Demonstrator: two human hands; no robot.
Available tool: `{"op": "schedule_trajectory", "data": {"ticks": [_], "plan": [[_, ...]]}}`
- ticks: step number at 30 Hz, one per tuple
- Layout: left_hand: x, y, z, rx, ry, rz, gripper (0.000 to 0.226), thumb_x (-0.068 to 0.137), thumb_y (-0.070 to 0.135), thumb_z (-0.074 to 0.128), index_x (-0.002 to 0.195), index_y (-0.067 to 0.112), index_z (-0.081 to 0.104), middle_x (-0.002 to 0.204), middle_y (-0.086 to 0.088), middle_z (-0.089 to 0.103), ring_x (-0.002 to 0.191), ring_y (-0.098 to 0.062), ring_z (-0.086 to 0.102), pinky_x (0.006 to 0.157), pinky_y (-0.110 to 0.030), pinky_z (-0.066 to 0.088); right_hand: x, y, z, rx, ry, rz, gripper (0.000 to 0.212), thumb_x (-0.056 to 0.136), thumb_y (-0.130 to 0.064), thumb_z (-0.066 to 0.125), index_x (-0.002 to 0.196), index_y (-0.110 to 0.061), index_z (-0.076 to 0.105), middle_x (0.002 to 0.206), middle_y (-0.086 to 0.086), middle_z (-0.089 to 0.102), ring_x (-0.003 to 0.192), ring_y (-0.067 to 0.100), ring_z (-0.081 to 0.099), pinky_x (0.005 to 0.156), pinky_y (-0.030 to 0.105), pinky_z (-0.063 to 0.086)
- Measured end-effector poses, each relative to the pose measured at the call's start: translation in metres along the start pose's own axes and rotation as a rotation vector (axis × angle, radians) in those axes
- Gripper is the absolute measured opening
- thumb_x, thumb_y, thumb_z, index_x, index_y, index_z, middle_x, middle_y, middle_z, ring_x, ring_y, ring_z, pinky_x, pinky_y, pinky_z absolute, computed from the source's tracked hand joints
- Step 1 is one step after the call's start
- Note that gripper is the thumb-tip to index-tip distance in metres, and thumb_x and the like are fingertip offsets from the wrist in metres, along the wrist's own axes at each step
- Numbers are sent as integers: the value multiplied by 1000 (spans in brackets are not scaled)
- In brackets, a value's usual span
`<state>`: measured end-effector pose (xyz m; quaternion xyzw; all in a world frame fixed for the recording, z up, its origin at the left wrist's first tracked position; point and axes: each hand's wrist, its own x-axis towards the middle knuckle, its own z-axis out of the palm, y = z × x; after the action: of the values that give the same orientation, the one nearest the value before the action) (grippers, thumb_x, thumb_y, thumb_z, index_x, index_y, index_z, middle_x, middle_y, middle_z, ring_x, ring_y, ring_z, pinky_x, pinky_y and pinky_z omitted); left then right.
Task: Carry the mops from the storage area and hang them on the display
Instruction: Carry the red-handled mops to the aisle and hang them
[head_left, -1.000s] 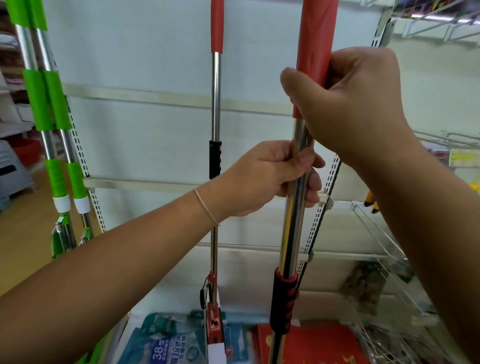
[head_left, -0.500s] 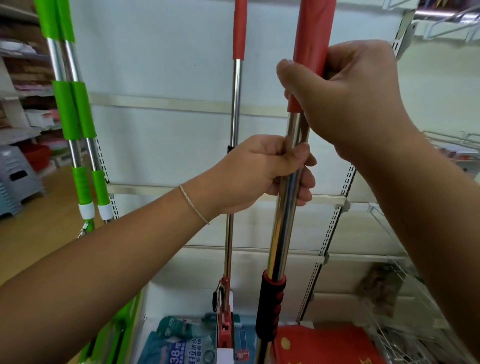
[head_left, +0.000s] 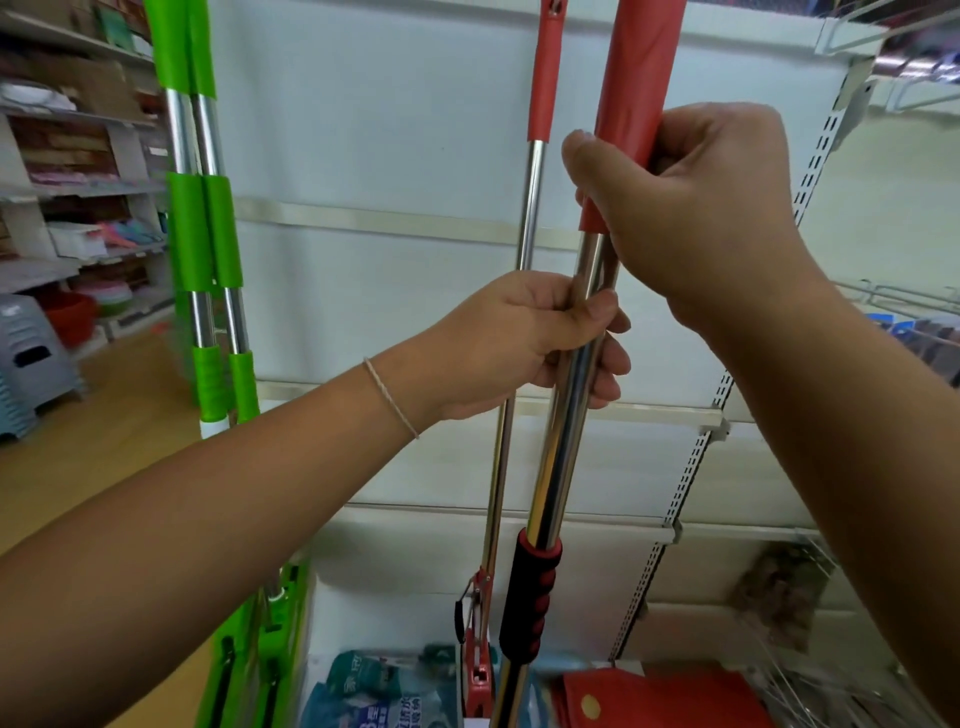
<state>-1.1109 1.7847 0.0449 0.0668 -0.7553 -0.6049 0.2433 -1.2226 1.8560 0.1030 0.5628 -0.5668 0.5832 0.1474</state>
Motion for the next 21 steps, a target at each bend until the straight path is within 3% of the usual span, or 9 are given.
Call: {"op": "schedule_trajectory", "data": {"ticks": [9, 13, 21], "plan": [[4, -5, -34, 75, -78, 64, 21, 103, 19, 37, 98, 4, 52, 78, -14, 62, 73, -30, 65, 75, -40, 55, 8, -9, 31, -75, 51, -17, 48, 87, -41, 68, 83, 6, 68, 75, 23, 69, 62, 32, 69, 63, 48, 59], [19, 0, -44, 66, -77, 99, 22, 103, 20, 37, 94, 6, 50, 77, -15, 59, 70, -30, 60, 73, -41, 55, 24, -9, 36, -87, 77, 6, 47, 86, -45, 69, 86, 2, 70, 75, 18, 71, 63, 29, 71, 63, 49, 60], [68, 23, -61, 69, -56, 138, 25, 101, 22, 43, 85, 4, 49, 67, -14, 58, 60, -30, 58, 67, -45, 54, 67, -9, 27, -24, 7, 55, 23, 87, -44, 72, 74, -27, 65, 69, -5, 72, 63, 6, 72, 64, 23, 61]]}}
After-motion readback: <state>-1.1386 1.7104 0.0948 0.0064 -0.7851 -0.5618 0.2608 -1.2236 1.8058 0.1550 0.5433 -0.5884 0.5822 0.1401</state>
